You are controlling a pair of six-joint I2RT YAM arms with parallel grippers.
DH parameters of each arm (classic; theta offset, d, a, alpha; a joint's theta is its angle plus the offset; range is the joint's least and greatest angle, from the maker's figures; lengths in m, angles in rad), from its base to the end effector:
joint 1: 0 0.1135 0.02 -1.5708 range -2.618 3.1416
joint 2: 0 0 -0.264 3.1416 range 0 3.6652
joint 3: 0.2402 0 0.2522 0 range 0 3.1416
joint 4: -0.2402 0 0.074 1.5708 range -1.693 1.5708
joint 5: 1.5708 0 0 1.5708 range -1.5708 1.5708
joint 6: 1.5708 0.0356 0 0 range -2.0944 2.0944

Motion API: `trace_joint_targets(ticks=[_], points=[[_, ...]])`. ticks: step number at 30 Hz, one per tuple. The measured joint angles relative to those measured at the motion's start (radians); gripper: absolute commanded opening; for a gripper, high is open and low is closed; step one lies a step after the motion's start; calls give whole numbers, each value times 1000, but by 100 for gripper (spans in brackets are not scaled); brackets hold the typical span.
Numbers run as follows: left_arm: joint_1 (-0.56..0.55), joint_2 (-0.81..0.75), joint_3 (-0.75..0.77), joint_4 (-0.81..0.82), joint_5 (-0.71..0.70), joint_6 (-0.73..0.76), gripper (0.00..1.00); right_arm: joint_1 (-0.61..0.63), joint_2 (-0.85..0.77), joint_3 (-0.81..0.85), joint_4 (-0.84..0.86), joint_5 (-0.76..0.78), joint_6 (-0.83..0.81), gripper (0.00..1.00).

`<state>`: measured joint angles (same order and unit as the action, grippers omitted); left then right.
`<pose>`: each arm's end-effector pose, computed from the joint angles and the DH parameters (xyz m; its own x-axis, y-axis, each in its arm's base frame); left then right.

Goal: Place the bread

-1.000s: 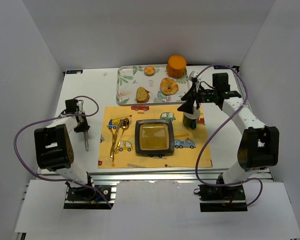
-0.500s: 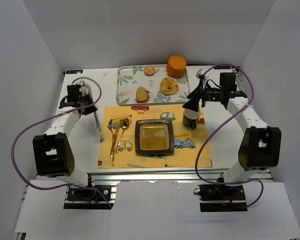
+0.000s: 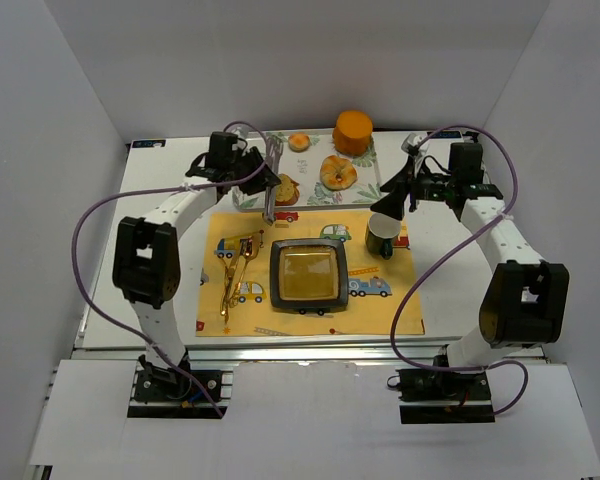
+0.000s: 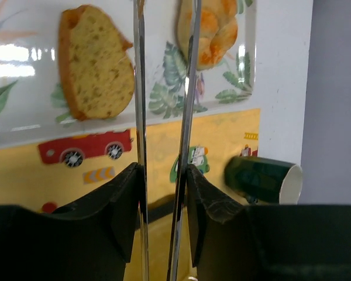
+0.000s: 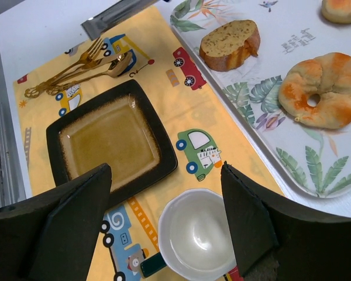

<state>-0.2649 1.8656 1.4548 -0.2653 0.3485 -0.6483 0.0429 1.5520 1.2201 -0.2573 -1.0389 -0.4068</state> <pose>0.4109 -0.1241 0.2561 -0.7852 -0.3750 -0.4927 0.0364 0.7664 -0.6413 0.3411 0.0453 0.3032 -0.2180 -0.2102 -0.9530 -0.8971 0.4277 0.1109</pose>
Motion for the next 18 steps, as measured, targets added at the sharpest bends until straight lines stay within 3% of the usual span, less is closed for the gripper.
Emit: trace_joint_targets(ticks=[4, 18], points=[[-36, 98, 125, -23, 4, -2, 47, -18, -24, -27, 7, -10, 7, 80], [-93, 302, 346, -87, 8, 1, 49, -54, -24, -54, 25, -20, 11, 80]])
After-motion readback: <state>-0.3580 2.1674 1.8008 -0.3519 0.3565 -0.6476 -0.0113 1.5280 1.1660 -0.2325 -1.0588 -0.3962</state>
